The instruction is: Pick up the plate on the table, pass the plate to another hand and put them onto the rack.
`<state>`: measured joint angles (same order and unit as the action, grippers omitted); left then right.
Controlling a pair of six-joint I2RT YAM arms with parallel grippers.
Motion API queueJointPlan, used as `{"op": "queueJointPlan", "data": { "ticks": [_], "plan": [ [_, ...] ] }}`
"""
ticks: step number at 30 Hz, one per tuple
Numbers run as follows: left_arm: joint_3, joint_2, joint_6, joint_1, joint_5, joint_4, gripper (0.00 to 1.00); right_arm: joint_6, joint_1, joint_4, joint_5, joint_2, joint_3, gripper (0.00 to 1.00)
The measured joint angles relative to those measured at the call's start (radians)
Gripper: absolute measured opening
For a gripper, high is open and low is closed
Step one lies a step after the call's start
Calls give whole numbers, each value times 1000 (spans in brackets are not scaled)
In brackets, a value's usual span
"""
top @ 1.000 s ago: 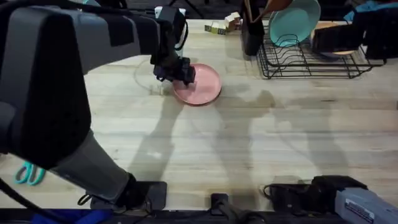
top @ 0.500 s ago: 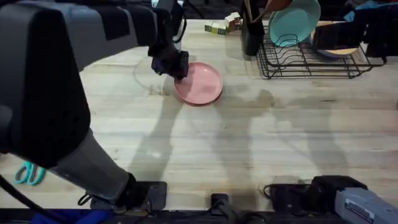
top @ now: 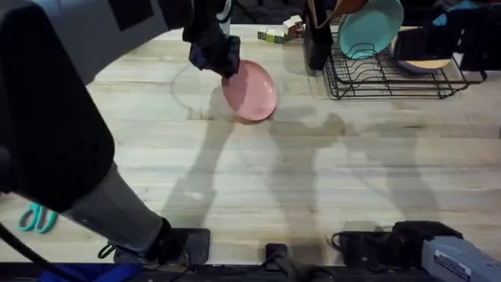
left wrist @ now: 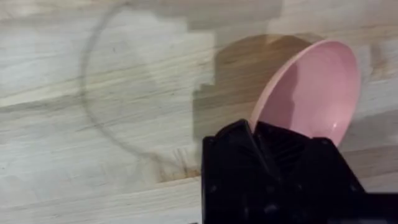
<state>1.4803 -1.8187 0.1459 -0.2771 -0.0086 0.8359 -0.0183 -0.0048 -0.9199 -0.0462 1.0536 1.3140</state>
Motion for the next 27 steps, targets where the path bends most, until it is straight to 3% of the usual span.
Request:
{"op": "queueJointPlan", "data": {
  "ticks": [5,8,16,27],
  "plan": [
    [45,0,-8,1,26,18,42,23,21,0,0,0,0,996],
    [66,0,-24,5,78,19,41,30,57,6,-1,0,0,996],
    [80,0,-39,43,271,18,41,64,175,60,-3,45,0,996],
    [80,0,-25,162,569,17,41,210,265,109,-3,180,0,996]
  ]
}}
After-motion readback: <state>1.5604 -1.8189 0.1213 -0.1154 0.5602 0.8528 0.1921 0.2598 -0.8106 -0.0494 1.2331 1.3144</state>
